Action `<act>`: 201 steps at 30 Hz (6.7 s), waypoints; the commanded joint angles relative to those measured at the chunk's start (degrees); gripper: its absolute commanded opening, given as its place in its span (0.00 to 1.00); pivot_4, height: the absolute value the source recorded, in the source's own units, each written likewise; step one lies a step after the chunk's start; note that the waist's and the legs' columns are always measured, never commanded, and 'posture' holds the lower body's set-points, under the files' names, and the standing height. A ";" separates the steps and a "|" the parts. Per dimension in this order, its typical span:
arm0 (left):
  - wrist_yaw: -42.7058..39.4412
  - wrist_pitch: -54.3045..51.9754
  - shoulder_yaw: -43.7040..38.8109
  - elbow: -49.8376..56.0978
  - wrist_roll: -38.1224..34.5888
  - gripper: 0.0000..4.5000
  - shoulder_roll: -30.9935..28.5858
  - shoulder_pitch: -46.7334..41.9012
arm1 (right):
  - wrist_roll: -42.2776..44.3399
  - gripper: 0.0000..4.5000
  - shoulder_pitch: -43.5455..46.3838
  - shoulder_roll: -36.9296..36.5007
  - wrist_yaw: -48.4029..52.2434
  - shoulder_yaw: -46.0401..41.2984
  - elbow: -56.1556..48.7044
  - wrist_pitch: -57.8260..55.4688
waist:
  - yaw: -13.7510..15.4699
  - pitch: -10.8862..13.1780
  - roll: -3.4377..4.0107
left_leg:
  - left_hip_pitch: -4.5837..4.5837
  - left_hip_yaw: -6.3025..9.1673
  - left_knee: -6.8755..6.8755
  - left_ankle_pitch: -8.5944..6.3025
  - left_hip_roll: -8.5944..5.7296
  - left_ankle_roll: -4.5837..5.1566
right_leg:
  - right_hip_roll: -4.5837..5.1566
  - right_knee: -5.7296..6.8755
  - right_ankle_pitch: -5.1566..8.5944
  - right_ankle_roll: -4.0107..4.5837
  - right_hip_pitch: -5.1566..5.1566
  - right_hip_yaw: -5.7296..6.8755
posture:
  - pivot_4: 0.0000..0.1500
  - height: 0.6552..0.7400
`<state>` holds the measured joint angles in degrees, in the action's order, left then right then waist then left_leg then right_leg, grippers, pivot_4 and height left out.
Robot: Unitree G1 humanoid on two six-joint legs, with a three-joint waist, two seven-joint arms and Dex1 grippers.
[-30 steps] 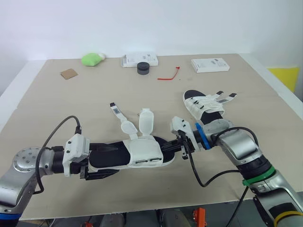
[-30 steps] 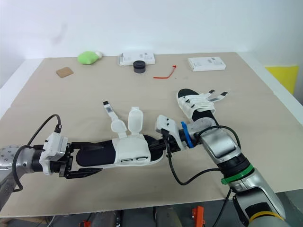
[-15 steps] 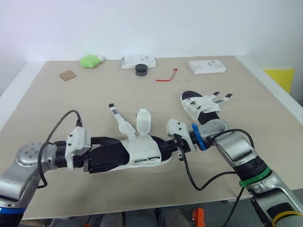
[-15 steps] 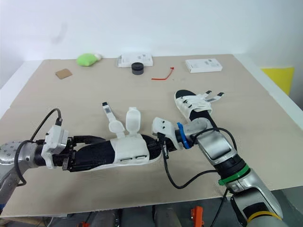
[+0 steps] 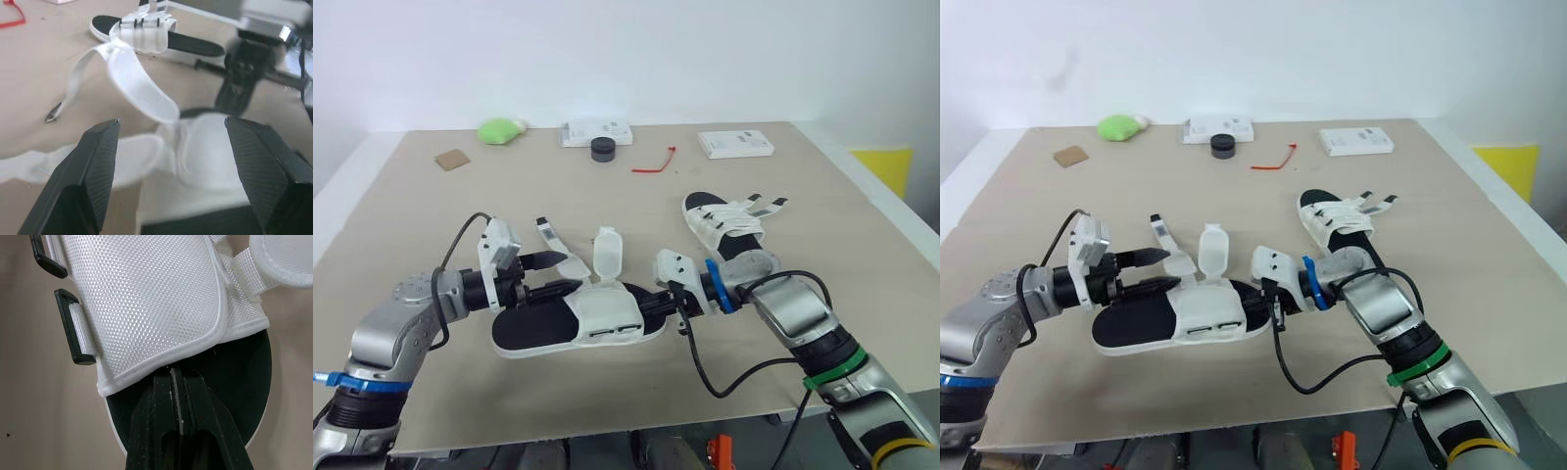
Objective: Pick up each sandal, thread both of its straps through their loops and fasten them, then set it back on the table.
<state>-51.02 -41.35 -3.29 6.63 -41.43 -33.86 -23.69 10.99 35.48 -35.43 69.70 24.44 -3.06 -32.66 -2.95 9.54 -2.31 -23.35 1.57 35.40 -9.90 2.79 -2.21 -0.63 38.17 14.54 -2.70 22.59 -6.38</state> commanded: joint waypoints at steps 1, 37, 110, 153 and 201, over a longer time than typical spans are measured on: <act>4.35 -8.98 -1.69 -4.27 -3.78 0.79 1.84 -6.63 | -2.78 0.00 -1.91 -0.46 -0.32 3.50 2.40 -2.17 | 0.01 -0.02 -0.07 | -0.02 0.05 -0.01 0.00 0.01 0.00 | -0.05 -0.01 0.00 0.00 0.00 0.02 | 1.00 1.00; 25.21 -44.98 -24.20 -15.30 -13.66 0.79 4.41 -6.65 | -3.12 0.00 -1.69 0.45 -0.86 3.24 2.86 -2.34 | -1.38 0.00 -0.16 | 0.08 0.21 -0.03 -0.26 -0.04 -0.45 | 0.01 -0.02 0.28 -0.01 -0.17 0.06 | 1.00 1.00; -18.78 54.91 9.56 8.33 25.88 0.02 -2.53 13.15 | -1.56 0.00 -5.39 -1.22 -1.95 1.29 -2.14 -5.89 | -1.26 0.01 -0.15 | 0.02 -0.14 -0.10 -0.76 -0.03 -1.21 | 0.27 -0.17 0.85 0.12 0.27 -0.11 | 1.00 1.00; 2.00 -3.62 0.44 26.10 -9.82 1.00 -17.59 38.43 | -1.35 0.00 -4.08 -1.41 -0.98 2.84 -1.12 -5.12 | -1.22 0.14 0.13 | 0.16 -0.54 -0.35 -1.06 0.51 -1.29 | 0.08 -0.11 1.01 0.46 0.66 -0.01 | 1.00 1.00; 31.77 -39.29 3.75 6.64 -30.24 0.62 10.87 -0.62 | -0.14 0.00 -3.67 -1.15 -2.47 3.34 -3.08 -7.68 | -1.02 -0.17 -0.01 | 0.11 0.20 0.09 -0.67 -0.13 -1.18 | 0.08 -0.13 0.68 -0.04 0.12 -0.06 | 1.00 1.00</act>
<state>-20.12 -82.30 3.27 13.51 -71.27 -24.67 -22.06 12.90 33.66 -36.54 67.24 23.89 -8.13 -38.59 -3.97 9.37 -2.31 -23.24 1.78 35.50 -10.55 2.64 -3.39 -0.53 38.05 15.21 -2.75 22.71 -6.45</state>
